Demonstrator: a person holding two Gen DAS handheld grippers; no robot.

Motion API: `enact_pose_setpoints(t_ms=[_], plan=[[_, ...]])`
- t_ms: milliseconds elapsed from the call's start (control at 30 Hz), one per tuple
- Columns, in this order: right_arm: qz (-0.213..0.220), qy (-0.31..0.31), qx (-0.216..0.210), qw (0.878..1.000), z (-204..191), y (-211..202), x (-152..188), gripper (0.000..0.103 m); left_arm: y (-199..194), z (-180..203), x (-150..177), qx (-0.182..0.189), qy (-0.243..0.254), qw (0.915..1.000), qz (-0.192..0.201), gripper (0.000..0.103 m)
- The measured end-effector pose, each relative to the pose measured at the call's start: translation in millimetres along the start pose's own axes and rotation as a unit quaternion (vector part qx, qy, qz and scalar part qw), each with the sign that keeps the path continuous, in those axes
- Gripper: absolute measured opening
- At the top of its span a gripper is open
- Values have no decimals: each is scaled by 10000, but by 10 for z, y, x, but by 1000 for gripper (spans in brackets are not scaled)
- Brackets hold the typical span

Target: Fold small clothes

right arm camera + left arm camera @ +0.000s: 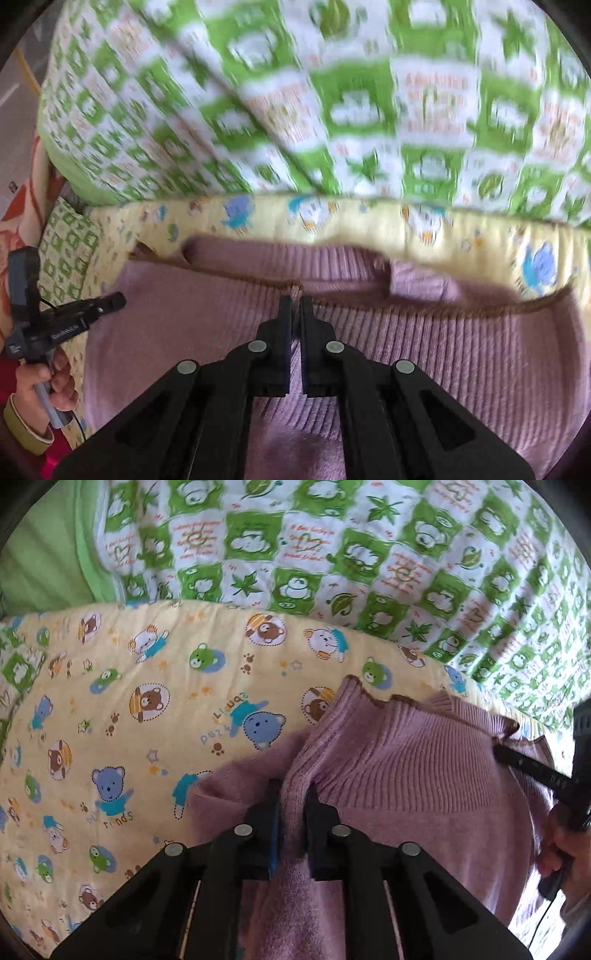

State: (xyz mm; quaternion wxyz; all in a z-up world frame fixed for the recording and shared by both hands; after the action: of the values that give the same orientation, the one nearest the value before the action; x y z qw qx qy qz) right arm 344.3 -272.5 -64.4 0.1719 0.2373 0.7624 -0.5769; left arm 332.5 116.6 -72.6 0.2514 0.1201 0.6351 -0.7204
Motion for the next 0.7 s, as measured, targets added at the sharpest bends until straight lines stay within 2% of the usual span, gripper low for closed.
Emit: enact_pose_setpoints(t_ms=[67,133,167,300,367,433,533,633,700], plan=[[36,161,-77,9998,46,10,53,8,-23,-80,2,45,-157,9999,-21,27],[146,353,-146,9992,87,-97,75,13,-86,-154,13,105,-275,9996,8,31],[235,394,-135,9989,108,-188,83,18,-150,-187,28,50,-311,9995,21,33],[831,430,-192,9954,187,-758,222,23,-541,-236,151,-206,-296,9989,289,38],[878,466,-179,9949,263,-950,373,24,-798,-113,283,80,-283,9982,520,38],[729,507,-161,9959,336,-1056,574,25,-926,20,413,334,-224,9976,566,38],[404,357,92,9985,398,-1145,941,25,-879,312,707,668,-31,9975,249,38],[271,405,851,9952,635,-1201,1189,25,-630,362,935,276,214,9993,-157,38],[385,862,943,9911,915,-1259,1267,22,-470,251,1048,97,212,9990,-371,40]])
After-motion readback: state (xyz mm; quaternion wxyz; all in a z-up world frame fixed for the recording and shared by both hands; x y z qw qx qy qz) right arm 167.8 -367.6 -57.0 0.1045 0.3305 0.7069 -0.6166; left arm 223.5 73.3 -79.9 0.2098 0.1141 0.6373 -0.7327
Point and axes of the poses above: each gripper's, at about its wrist camera, not at the fingertips, and y roughly the way its jaws point, z to its right, x to its underside, the point moved 4 cm from there along y, roughly the way its jaws point, and after that the axes turned 1 degree about y, right-handed, at the moved point
